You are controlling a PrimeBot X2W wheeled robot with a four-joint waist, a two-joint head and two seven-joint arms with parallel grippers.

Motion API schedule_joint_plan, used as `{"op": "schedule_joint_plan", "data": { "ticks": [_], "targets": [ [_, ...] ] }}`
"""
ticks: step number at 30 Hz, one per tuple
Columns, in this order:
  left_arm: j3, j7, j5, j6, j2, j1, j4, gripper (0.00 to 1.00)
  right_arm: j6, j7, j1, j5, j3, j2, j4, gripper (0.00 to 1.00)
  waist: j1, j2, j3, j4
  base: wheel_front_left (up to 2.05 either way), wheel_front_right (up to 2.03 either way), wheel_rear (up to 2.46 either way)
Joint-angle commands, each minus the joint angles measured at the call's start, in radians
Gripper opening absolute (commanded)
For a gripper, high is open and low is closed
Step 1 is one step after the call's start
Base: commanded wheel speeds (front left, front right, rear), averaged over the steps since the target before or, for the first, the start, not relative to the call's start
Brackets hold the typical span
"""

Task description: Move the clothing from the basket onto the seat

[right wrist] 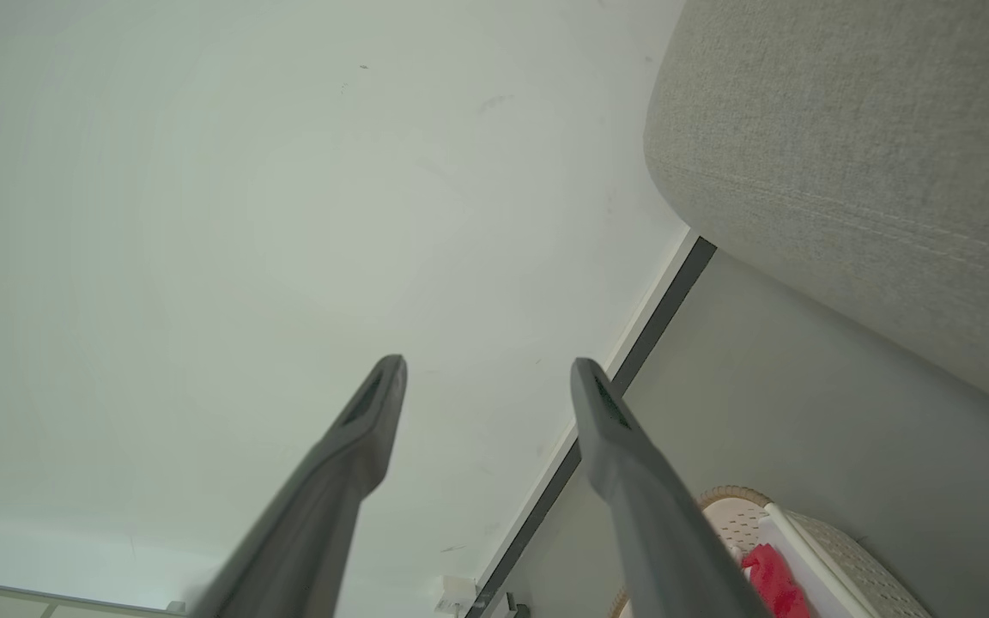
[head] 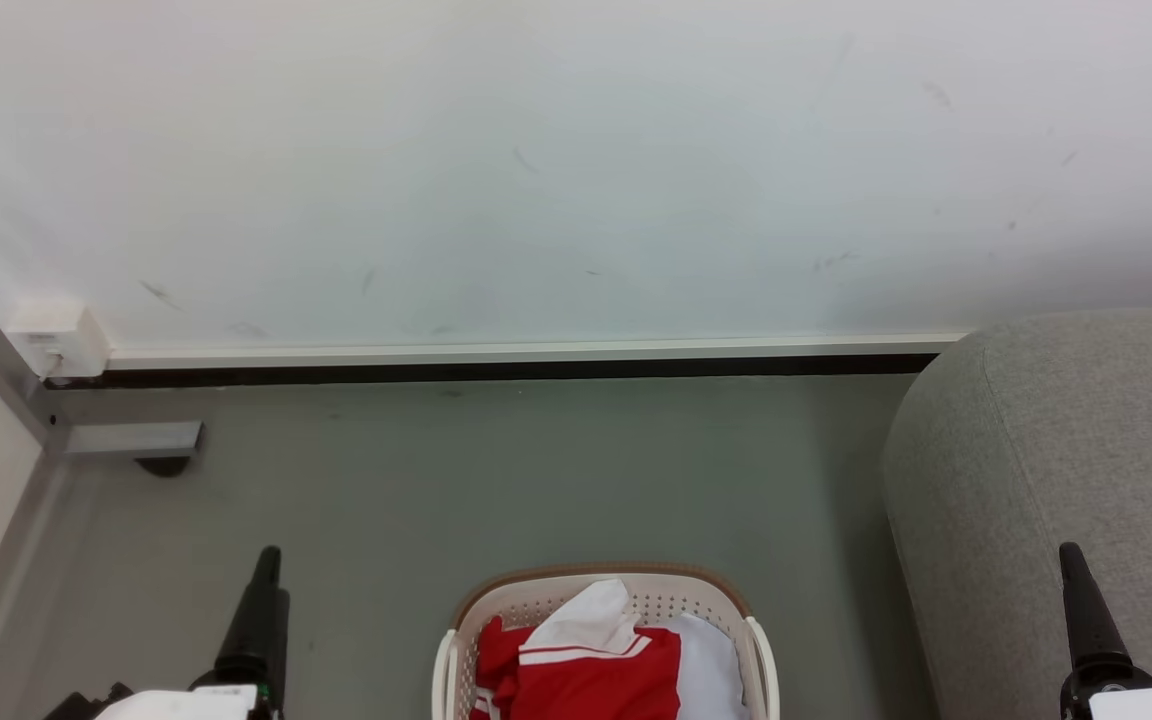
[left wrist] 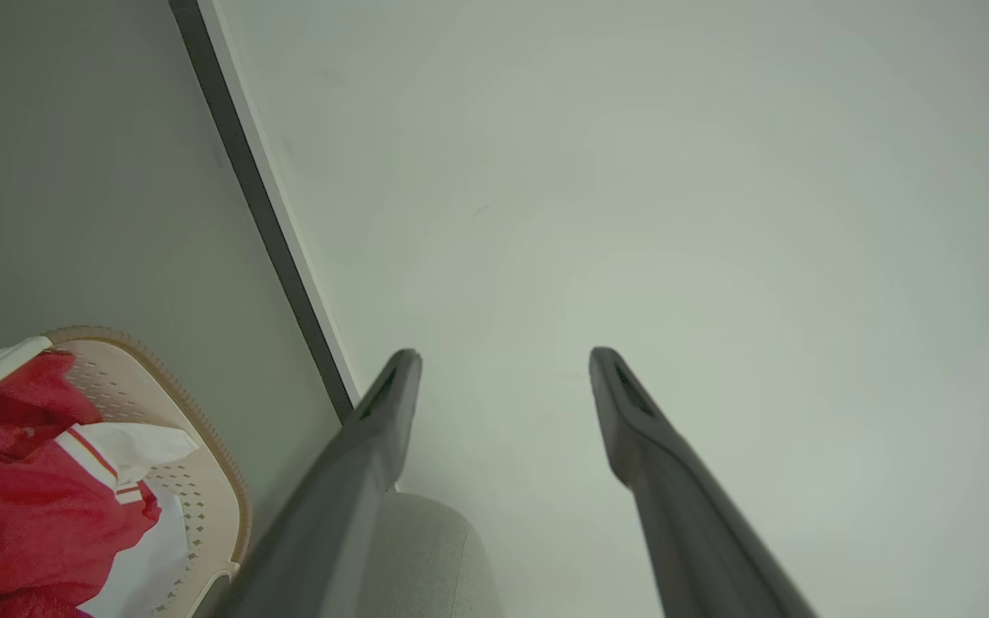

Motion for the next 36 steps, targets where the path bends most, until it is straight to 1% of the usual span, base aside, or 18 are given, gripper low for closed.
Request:
{"op": "schedule_joint_plan", "data": {
  "ticks": [1, 15, 18, 23, 27, 28, 29, 36],
  "targets": [
    [-0.002, -0.010, 0.040, 0.002, 0.006, -0.016, -0.020, 1.00, 0.000, -0.009, -0.009, -0.047, 0.004, -0.010, -0.026, 1.00, 0.0000, -0.0001, 0.000, 0.000, 0.00, 0.00, 0.00],
    [-0.032, -0.067, 0.296, 0.040, 0.007, -0.002, -0.052, 1.00, -0.001, -0.066, 0.008, -0.374, 0.026, -0.012, -0.065, 1.00, 0.0000, -0.0001, 0.004, 0.004, 0.00, 0.00, 0.00],
    [-0.041, -0.078, 0.364, 0.045, 0.007, 0.000, -0.058, 1.00, -0.001, -0.078, 0.010, -0.441, 0.028, -0.013, -0.068, 1.00, 0.0000, -0.0001, 0.005, 0.005, 0.00, 0.00, 0.00],
    [-0.051, -0.095, 0.455, 0.051, 0.008, 0.004, -0.058, 1.00, -0.001, -0.095, 0.016, -0.535, 0.030, -0.014, -0.070, 1.00, 0.0000, -0.0001, 0.006, 0.006, 0.00, 0.00, 0.00],
    [-0.055, -0.108, 0.544, 0.054, 0.008, 0.003, -0.063, 1.00, -0.001, -0.110, 0.019, -0.603, 0.031, -0.014, -0.070, 1.00, 0.0000, -0.0001, 0.008, 0.008, 0.00, 0.00, 0.00],
    [-0.056, -0.116, 0.587, 0.056, 0.008, 0.004, -0.067, 1.00, -0.001, -0.116, 0.021, -0.637, 0.032, -0.014, -0.069, 1.00, 0.0000, -0.0001, 0.009, 0.009, 0.00, 0.00, 0.00],
    [-0.057, -0.118, 0.607, 0.056, 0.008, 0.005, -0.068, 1.00, -0.001, -0.119, 0.022, -0.651, 0.032, -0.014, -0.069, 1.00, 0.0000, -0.0001, 0.009, 0.009, 0.00, 0.00, 0.00],
    [-0.059, -0.141, 0.717, 0.058, 0.009, 0.015, -0.082, 1.00, -0.001, -0.141, 0.030, -0.752, 0.040, -0.015, -0.065, 1.00, 0.0000, -0.0001, 0.010, 0.011, 0.00, 0.00, 0.00]
  ]
}}
